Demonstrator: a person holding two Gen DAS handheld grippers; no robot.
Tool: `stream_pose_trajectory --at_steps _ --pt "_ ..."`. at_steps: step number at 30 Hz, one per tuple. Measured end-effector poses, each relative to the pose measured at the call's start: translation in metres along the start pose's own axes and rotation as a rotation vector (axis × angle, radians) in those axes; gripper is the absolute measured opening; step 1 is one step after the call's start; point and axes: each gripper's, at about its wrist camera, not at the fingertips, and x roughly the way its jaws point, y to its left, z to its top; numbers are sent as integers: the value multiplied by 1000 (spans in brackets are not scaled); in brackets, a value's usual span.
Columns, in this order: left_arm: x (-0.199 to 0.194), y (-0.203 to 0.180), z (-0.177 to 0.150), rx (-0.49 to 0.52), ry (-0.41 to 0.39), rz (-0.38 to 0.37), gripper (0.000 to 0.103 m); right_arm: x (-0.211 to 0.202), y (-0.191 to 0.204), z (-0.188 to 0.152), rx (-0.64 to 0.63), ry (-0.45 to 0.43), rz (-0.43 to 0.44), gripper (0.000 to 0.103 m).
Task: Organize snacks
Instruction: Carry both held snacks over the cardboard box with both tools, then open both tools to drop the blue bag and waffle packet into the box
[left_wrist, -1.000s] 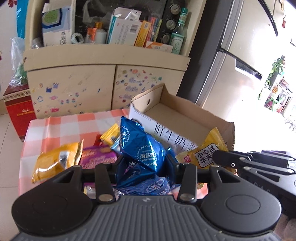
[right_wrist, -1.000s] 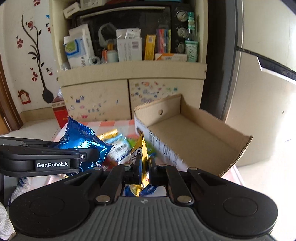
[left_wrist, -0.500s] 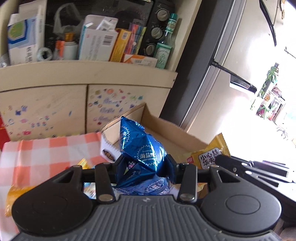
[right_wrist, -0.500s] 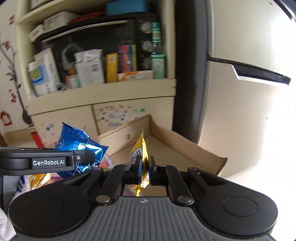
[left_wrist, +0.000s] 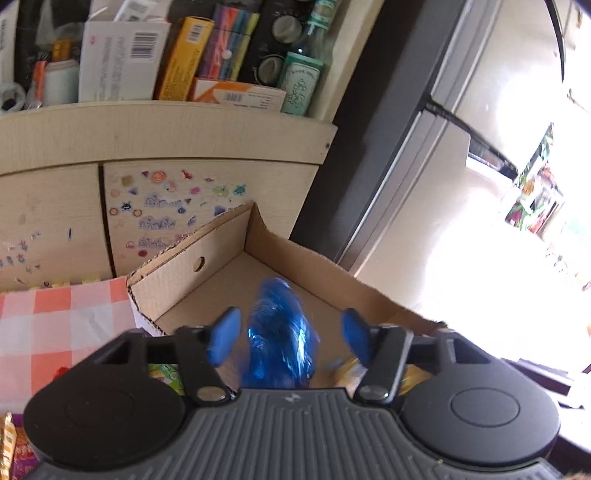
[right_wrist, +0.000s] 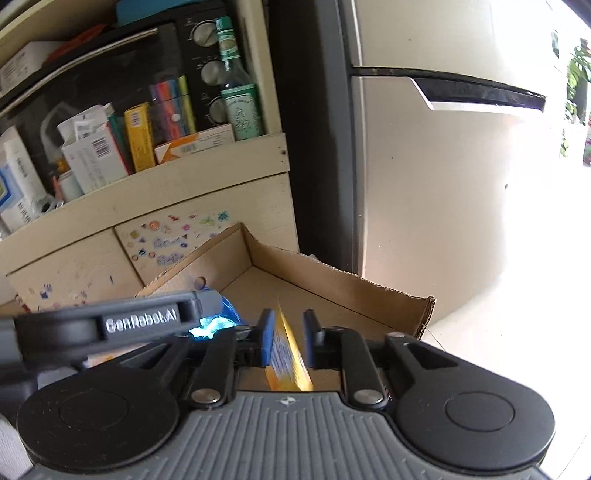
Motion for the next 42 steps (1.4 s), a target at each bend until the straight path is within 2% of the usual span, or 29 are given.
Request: stream_pose_trajectory --at_steps 3,5,14,32,42 --pt "-5 8 0 0 2 -1 70 0 -2 0 19 11 30 31" --pt "-11 17 -1 -16 9 2 75 -1 0 0 15 15 51 42" --pt "-47 48 -17 41 33 56 80 -4 22 -7 -86 36 134 57" --pt "-98 116 -47 -50 80 121 83 4 63 -42 -223 166 232 67" --pt "-97 150 -70 -107 160 157 84 13 74 -58 -261 242 263 76"
